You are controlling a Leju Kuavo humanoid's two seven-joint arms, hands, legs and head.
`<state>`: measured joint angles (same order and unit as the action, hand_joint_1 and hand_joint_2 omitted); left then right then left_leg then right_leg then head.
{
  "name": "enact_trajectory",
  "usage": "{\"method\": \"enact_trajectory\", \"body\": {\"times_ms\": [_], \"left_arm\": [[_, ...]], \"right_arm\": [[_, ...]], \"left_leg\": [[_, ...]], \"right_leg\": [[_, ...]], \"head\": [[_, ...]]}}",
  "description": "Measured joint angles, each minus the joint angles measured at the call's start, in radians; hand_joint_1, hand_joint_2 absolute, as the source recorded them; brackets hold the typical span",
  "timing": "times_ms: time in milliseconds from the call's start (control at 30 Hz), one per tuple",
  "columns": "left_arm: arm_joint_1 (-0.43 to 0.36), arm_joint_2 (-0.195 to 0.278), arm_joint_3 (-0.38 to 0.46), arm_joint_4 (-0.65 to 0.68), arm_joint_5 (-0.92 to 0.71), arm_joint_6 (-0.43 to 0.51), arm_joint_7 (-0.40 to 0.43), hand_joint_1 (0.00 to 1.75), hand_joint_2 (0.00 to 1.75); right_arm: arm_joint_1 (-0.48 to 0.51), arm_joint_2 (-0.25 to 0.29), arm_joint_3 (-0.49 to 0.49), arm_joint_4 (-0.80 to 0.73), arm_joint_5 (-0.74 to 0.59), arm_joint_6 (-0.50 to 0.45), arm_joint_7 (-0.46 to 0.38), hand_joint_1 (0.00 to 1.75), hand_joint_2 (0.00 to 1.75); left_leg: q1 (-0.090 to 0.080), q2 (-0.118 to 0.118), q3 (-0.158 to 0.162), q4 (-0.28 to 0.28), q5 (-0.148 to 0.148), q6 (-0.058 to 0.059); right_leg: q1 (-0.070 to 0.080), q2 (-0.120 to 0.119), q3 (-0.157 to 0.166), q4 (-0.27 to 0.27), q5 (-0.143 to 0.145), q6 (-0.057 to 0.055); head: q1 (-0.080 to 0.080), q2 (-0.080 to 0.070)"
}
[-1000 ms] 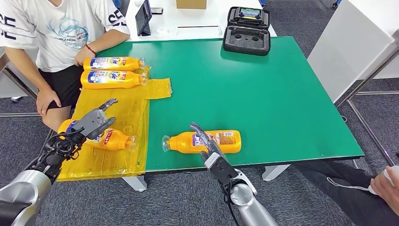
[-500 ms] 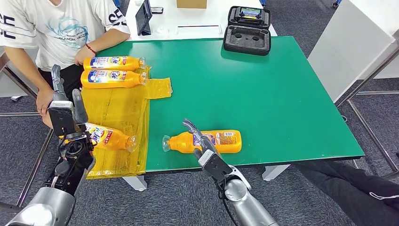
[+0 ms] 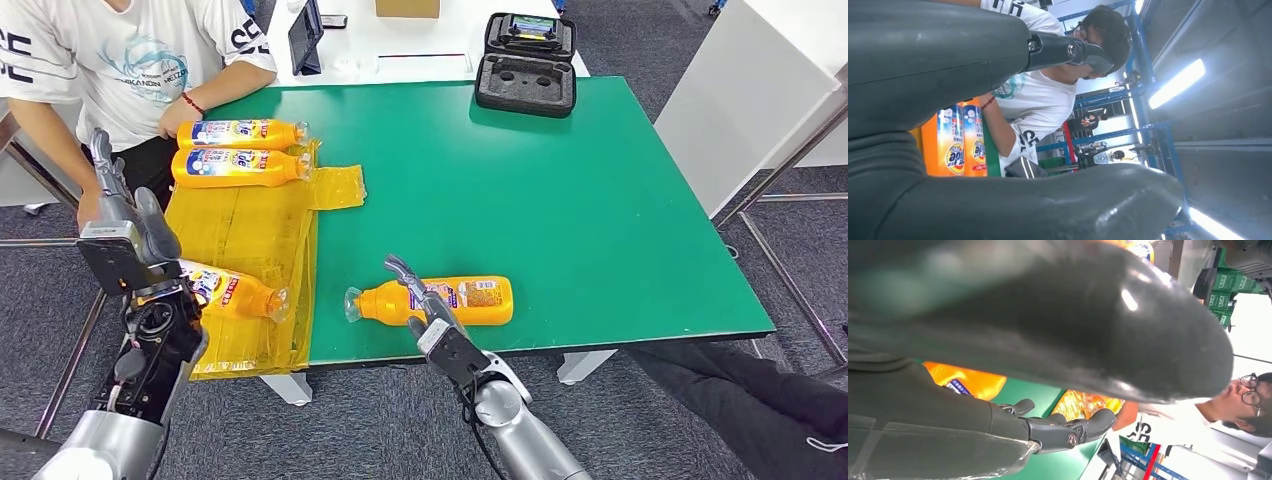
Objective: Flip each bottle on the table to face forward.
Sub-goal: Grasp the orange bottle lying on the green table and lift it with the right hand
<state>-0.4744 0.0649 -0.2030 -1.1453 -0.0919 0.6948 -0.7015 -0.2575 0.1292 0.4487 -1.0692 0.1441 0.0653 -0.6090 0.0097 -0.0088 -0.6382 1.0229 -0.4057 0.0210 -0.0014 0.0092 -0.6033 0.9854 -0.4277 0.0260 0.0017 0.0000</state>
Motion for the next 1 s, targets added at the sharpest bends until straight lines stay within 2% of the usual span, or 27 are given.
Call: {"method": "enact_trajectory", "body": {"times_ms": [33, 167, 333, 467, 600, 800, 1000], "left_arm": [[0.003, -0.002, 0.000, -0.006, 0.020, -0.008, 0.000, 0.00, 0.00], [0.042, -0.027, 0.015, -0.049, 0.133, -0.109, 0.000, 0.00, 0.00], [0.123, -0.082, 0.035, -0.071, 0.244, -0.256, 0.000, 0.00, 0.00], [0.146, -0.097, 0.034, -0.040, 0.362, -0.300, 0.004, 0.00, 0.00], [0.168, -0.092, 0.033, -0.011, 0.448, -0.317, 0.008, 0.00, 1.75], [0.176, -0.089, 0.011, 0.030, 0.353, -0.278, 0.003, 0.00, 1.75], [0.175, -0.095, 0.002, 0.066, 0.286, -0.256, 0.002, 0.00, 1.75]], "right_arm": [[0.000, 0.000, 0.000, 0.000, 0.006, -0.007, 0.002, 0.00, 0.00], [-0.011, -0.019, 0.000, -0.010, 0.079, -0.070, 0.058, 0.00, 1.75], [-0.086, -0.108, -0.010, -0.023, 0.213, -0.111, 0.241, 0.00, 1.75], [-0.159, -0.197, -0.016, -0.016, 0.296, -0.062, 0.341, 0.00, 1.75], [-0.243, -0.246, -0.014, 0.041, 0.325, -0.017, 0.361, 0.00, 1.75], [-0.363, -0.259, 0.011, 0.150, 0.335, 0.012, 0.361, 0.00, 1.75], [-0.440, -0.251, 0.054, 0.236, 0.347, 0.055, 0.343, 0.00, 1.75]], "left_leg": [[0.000, 0.000, 0.000, 0.000, 0.000, 0.000], [-0.001, 0.000, 0.000, 0.000, 0.000, 0.000], [-0.004, 0.000, 0.000, 0.000, 0.000, 0.001], [-0.006, 0.000, 0.000, 0.000, 0.001, 0.002], [-0.006, 0.000, 0.000, 0.000, 0.001, 0.003], [-0.005, 0.000, -0.001, 0.000, 0.001, 0.003], [-0.005, 0.000, -0.001, 0.000, 0.001, 0.003]], "right_leg": [[0.000, 0.000, 0.000, 0.000, 0.000, 0.000], [-0.001, 0.000, 0.000, 0.000, 0.000, 0.000], [-0.003, 0.000, 0.000, 0.000, 0.000, 0.001], [-0.005, 0.000, 0.000, 0.000, 0.002, 0.003], [-0.005, 0.001, 0.000, 0.000, 0.002, 0.003], [-0.004, 0.000, 0.000, 0.000, 0.002, 0.003], [-0.004, 0.000, 0.000, 0.000, 0.002, 0.003]], "head": [[0.000, 0.000], [0.000, 0.000], [0.000, 0.000], [0.000, 0.000], [0.000, 0.000], [0.000, 0.000], [0.000, 0.000]]}}
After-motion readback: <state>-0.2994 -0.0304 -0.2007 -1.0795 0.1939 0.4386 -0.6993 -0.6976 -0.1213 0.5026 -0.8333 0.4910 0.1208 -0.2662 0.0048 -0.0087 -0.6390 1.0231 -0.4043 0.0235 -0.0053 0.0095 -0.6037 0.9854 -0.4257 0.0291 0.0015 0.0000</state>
